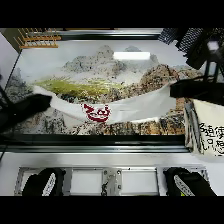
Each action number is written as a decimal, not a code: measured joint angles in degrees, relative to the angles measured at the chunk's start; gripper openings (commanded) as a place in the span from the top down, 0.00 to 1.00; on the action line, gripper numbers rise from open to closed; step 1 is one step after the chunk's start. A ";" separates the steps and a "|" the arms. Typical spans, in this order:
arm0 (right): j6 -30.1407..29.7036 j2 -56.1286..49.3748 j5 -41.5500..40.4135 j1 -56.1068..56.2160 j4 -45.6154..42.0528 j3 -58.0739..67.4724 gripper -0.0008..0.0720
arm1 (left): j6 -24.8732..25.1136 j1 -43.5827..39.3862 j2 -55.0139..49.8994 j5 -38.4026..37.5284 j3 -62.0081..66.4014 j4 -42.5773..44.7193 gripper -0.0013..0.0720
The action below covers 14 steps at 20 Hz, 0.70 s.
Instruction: Fold the clothes and pants, and hang the long-sleeved shirts on hangers.
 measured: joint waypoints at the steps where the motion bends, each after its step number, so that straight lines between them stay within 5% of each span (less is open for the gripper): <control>1: 0.15 0.04 0.09 -0.02 -0.15 -2.67 0.92 | -0.02 -0.02 0.11 -1.99 -2.60 -0.02 0.96; 2: 0.17 0.07 0.09 -0.02 -0.17 -4.87 0.64 | -0.02 -0.07 0.17 -4.15 -5.29 -0.02 0.62; 3: 0.39 0.02 0.31 -0.02 -0.28 -6.69 0.24 | -0.04 -0.07 0.24 -5.88 -7.74 -0.04 0.13; 4: 0.63 -0.04 0.57 -0.02 -0.31 -7.93 0.15 | -0.09 -0.07 0.26 -6.97 -9.66 -0.07 0.04; 14: 1.68 1.25 1.51 -0.11 -0.26 -10.93 0.15 | 1.88 6.29 -13.44 -3.34 -9.75 5.53 0.04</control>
